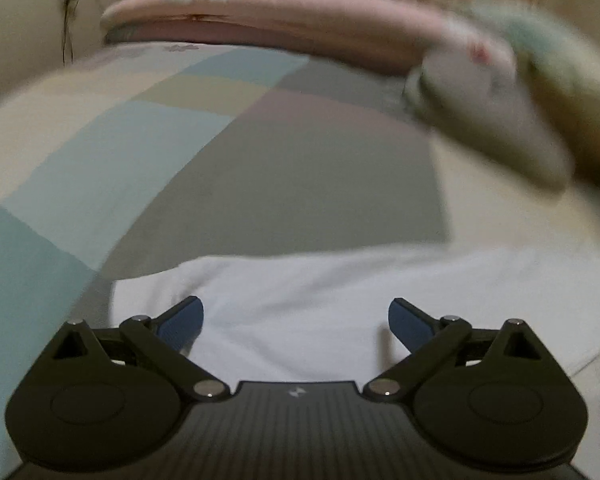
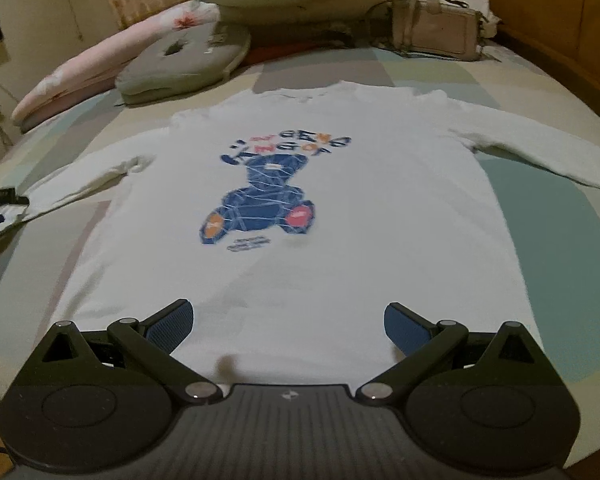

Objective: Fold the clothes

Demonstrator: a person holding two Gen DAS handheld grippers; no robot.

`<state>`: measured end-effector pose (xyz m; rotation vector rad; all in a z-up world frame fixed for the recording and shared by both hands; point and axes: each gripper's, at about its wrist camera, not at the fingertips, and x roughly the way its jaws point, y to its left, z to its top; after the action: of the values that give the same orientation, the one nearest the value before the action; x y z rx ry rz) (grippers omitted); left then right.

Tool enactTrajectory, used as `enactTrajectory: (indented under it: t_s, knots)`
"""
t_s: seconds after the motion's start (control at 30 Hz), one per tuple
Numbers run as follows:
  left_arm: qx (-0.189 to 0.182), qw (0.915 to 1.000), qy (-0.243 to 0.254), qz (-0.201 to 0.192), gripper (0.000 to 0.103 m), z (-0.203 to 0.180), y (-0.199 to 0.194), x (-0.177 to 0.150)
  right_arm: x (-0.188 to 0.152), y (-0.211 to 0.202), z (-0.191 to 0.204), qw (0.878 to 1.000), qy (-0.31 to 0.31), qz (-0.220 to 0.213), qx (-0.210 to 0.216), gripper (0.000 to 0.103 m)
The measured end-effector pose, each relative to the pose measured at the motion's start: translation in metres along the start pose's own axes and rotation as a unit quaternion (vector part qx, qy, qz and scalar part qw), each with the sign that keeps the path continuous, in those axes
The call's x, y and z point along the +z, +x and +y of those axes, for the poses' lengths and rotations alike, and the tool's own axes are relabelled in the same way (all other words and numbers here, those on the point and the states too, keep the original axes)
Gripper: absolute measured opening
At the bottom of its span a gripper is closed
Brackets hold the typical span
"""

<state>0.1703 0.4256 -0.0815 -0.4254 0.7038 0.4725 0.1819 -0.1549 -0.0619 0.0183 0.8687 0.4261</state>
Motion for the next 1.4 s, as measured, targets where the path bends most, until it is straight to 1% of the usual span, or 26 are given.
enactTrajectory:
  t_s: [0.03,0.1,0.13,0.23,0.33,0.4,0.43,0.47,0.5,0.57,0.63,0.67,0.8,0.9,1.0,1.07,1.1,1.17,1.27,1.33,1.4]
  knots:
    - [-0.03,0.9992,-0.025,-0.002,0.099,0.006,-0.001,0.002,0.001,-0.001,0.002,1.0,-0.004,-0.003,0.003,0.103]
    - [-0.055,0.9968,-0.058,0.003,0.1,0.017,0.005,0.001,0.003,-0.002,0.007,1.0,-0.011,-0.007,0.004,0.103]
    - [-0.048,0.9969,-0.062,0.002,0.099,0.02,0.01,0.0,0.003,-0.002,0.009,1.0,-0.014,-0.007,0.004,0.103]
    - [-0.022,0.9989,-0.042,-0.003,0.099,0.026,0.014,0.004,0.003,-0.001,0.014,1.0,-0.025,-0.004,0.004,0.103]
    - [-0.014,0.999,-0.039,0.017,0.098,0.024,0.016,0.016,0.003,-0.003,0.015,1.0,-0.029,-0.005,-0.002,0.103]
    - [-0.001,0.9996,-0.023,0.018,0.098,0.013,0.01,0.02,0.004,-0.003,0.013,1.0,-0.024,-0.006,0.0,0.103]
    - [-0.018,0.9997,-0.013,0.013,0.098,0.007,0.004,0.018,0.004,-0.003,0.013,1.0,-0.021,-0.006,0.001,0.103]
    - [-0.046,0.9988,-0.002,0.014,0.099,0.003,-0.003,0.013,0.005,-0.003,0.013,1.0,-0.02,-0.007,0.001,0.103]
    - [-0.064,0.9978,0.001,0.017,0.099,0.003,-0.007,0.008,0.005,-0.002,0.013,1.0,-0.02,-0.007,0.001,0.103]
    - [-0.083,0.996,-0.004,0.034,0.099,0.003,-0.01,-0.004,0.005,0.0,0.016,1.0,-0.025,-0.004,0.002,0.103]
    - [-0.082,0.9954,-0.005,0.05,0.099,0.01,-0.008,-0.016,0.003,0.001,0.017,1.0,-0.029,-0.001,0.003,0.103]
    - [-0.068,0.9965,0.002,0.048,0.098,0.015,-0.008,-0.021,0.003,0.002,0.018,1.0,-0.03,0.001,0.004,0.103]
    - [-0.044,0.9976,0.0,0.054,0.098,0.025,-0.024,-0.013,0.002,0.0,0.016,1.0,-0.03,-0.001,-0.004,0.103]
    - [-0.009,0.9991,-0.006,0.042,0.098,0.027,-0.034,-0.001,0.002,-0.001,0.011,1.0,-0.017,-0.001,-0.003,0.103]
    - [-0.035,0.9986,-0.029,0.027,0.098,0.031,-0.032,0.005,0.002,-0.001,0.011,1.0,-0.011,-0.002,0.003,0.103]
    - [-0.032,0.9979,-0.04,0.04,0.098,0.033,-0.02,0.002,0.002,-0.003,0.013,1.0,-0.019,-0.006,0.001,0.103]
    - [-0.016,0.9978,-0.041,0.05,0.098,0.036,-0.014,-0.002,0.002,-0.004,0.014,1.0,-0.023,-0.008,-0.002,0.103]
    - [0.051,0.9961,-0.041,0.06,0.096,0.033,-0.003,-0.004,0.001,-0.006,0.015,1.0,-0.028,-0.008,-0.008,0.103]
    - [0.028,0.9984,0.019,0.045,0.097,-0.013,-0.006,-0.002,0.002,-0.005,0.011,1.0,-0.026,-0.004,-0.017,0.103]
    - [0.012,0.9976,0.058,0.036,0.097,-0.043,-0.007,0.0,0.002,-0.002,0.009,1.0,-0.023,0.001,-0.022,0.103]
    - [-0.004,0.9949,0.098,0.026,0.097,-0.073,-0.009,0.002,0.003,0.003,0.009,0.999,-0.022,0.006,-0.026,0.103]
